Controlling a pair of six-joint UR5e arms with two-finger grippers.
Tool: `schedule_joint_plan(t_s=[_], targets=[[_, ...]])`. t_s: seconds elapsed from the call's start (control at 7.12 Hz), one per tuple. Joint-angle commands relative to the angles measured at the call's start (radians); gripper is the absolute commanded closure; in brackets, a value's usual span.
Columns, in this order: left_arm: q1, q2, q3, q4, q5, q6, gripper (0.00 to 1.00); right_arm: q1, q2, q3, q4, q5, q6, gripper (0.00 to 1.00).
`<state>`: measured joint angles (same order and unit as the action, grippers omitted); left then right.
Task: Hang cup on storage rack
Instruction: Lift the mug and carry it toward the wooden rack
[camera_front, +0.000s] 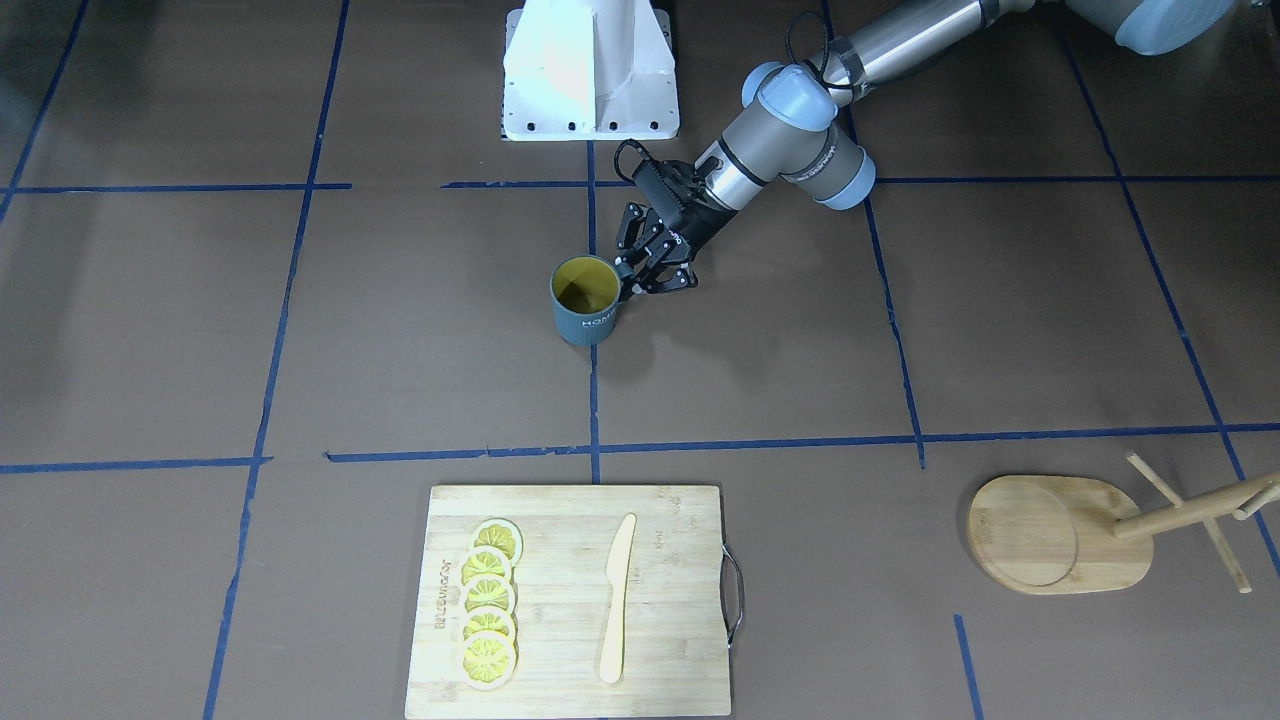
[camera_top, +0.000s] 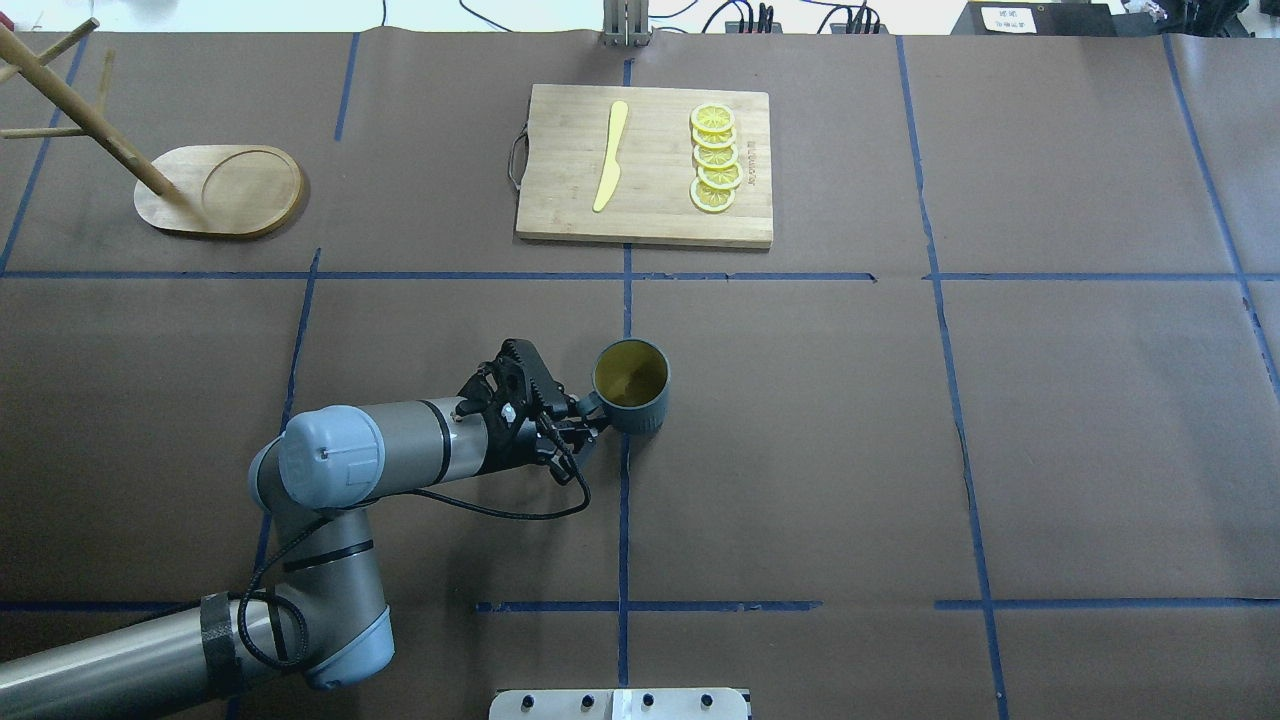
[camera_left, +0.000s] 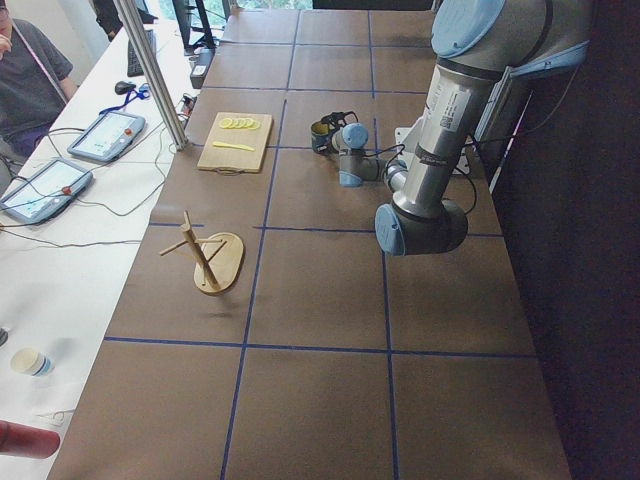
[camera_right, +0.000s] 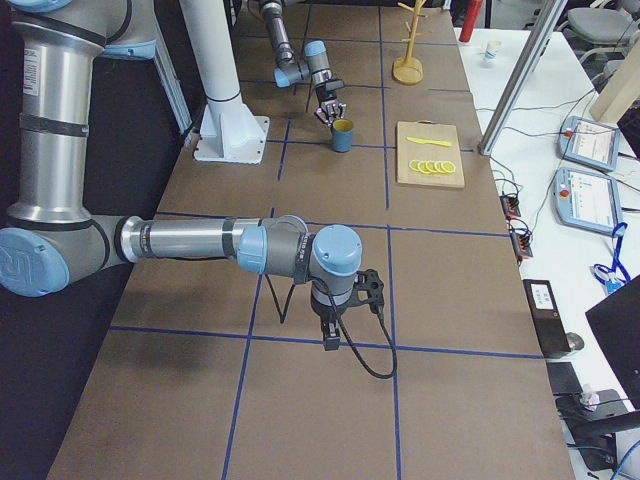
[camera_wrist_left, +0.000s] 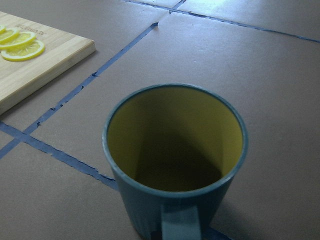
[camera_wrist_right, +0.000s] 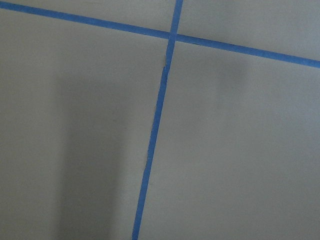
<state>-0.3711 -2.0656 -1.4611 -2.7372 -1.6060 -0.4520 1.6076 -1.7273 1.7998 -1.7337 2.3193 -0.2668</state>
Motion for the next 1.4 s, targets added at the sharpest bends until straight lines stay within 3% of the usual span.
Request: schedule_joint_plan(t_s=[0.0,0.14,0.7,1.26], targets=[[-0.012,0.004,-0.007,-0.082,0.0,-0.29,1.0,0.0,-0.001,-0.014,0.04,0.0,0.003,0.0],[-0.029,0.002,-0.008,-0.119,0.0,-0.418,1.0,0.0,-0.003,-0.019,0.045,0.0,0.001,0.0],[-0.147,0.008,-0.013,-0.291,-0.002,-1.273,1.0,0.0,0.002,-0.016,0.048,-0.003,0.001,0.0],[-0.41,0.012,-0.01,-0.334,0.096,-1.849,1.0,0.0,0.002,-0.01,0.048,-0.005,0.0,0.0]])
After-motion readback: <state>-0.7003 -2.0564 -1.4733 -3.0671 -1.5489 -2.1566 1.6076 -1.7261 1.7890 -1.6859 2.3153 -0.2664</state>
